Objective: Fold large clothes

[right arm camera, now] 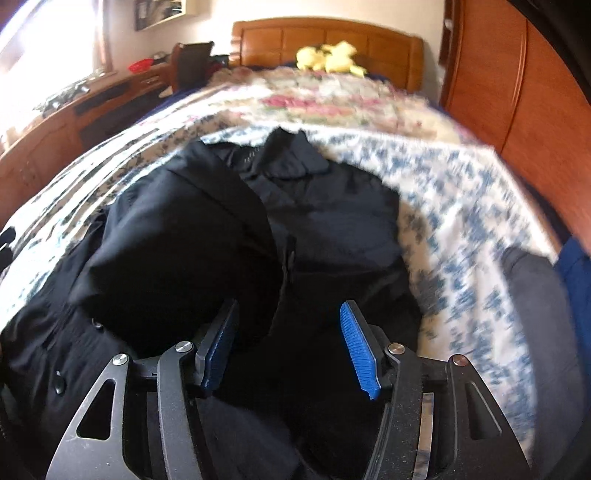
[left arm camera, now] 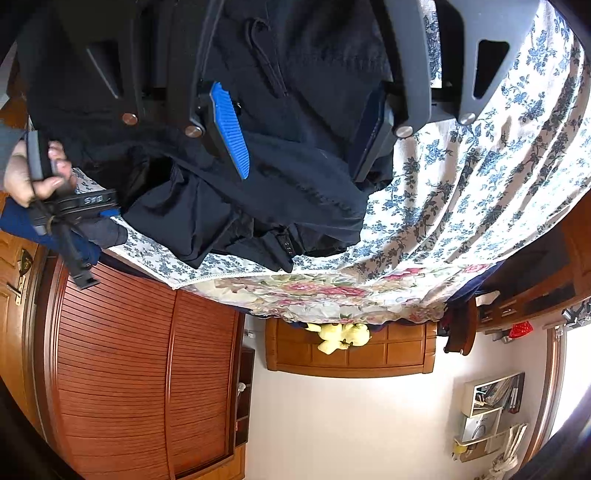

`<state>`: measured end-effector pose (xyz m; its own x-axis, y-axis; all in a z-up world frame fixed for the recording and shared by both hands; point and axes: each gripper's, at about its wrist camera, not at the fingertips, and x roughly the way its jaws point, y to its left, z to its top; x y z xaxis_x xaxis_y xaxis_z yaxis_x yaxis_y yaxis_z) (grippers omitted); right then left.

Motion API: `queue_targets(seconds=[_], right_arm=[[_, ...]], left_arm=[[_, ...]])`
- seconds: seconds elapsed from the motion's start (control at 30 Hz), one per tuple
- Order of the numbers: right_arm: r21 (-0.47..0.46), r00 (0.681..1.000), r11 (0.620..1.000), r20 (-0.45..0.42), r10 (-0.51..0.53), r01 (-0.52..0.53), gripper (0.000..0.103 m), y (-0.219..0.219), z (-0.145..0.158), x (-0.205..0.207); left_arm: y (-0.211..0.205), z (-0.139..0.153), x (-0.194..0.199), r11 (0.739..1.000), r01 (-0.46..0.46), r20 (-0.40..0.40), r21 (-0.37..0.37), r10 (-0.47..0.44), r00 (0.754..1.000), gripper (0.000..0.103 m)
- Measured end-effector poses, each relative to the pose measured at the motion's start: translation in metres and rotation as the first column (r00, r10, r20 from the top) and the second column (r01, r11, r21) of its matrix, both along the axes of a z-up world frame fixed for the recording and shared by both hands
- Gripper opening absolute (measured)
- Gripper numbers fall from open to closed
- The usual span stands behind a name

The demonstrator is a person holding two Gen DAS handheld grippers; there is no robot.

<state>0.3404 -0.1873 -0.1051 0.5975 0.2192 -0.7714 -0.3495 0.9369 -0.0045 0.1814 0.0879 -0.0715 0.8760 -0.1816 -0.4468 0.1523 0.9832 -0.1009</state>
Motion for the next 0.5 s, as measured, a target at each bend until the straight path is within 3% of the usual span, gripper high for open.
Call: queue_targets(seconds=[0.1,0.23,0.47,0.5], right_arm=[[0.036,0.998,0.999,-0.066,-0.003,0.006,0.058,0.009,-0.016,0.009],[0.017,0.992,1.0,-0.125,0.02,-0.018,0.058,0.029,-0.033,0.012],[-0.015,0.987,0.997,-0.143,0.067,-0.07,0.058,0.05,-0.043,0.005],[-0.019,0.987,0.996,-0.14,0.083,-0.086,0.054,0.052,-0.042,0.003]], left_arm=[[0.001,-0.001,0.0,1.0,-0.003,-0.004,0.0,0.003,1.0,0.055],[0.005,-0.003,0.001,1.0,-0.009,-0.012,-0.002,0.009,1.0,0.055],[0.008,-0.005,0.001,1.0,-0.015,-0.017,-0.001,0.015,1.0,0.055],[0.008,-0.005,0.0,1.0,-0.016,-0.017,0.002,0.016,1.0,0.055]])
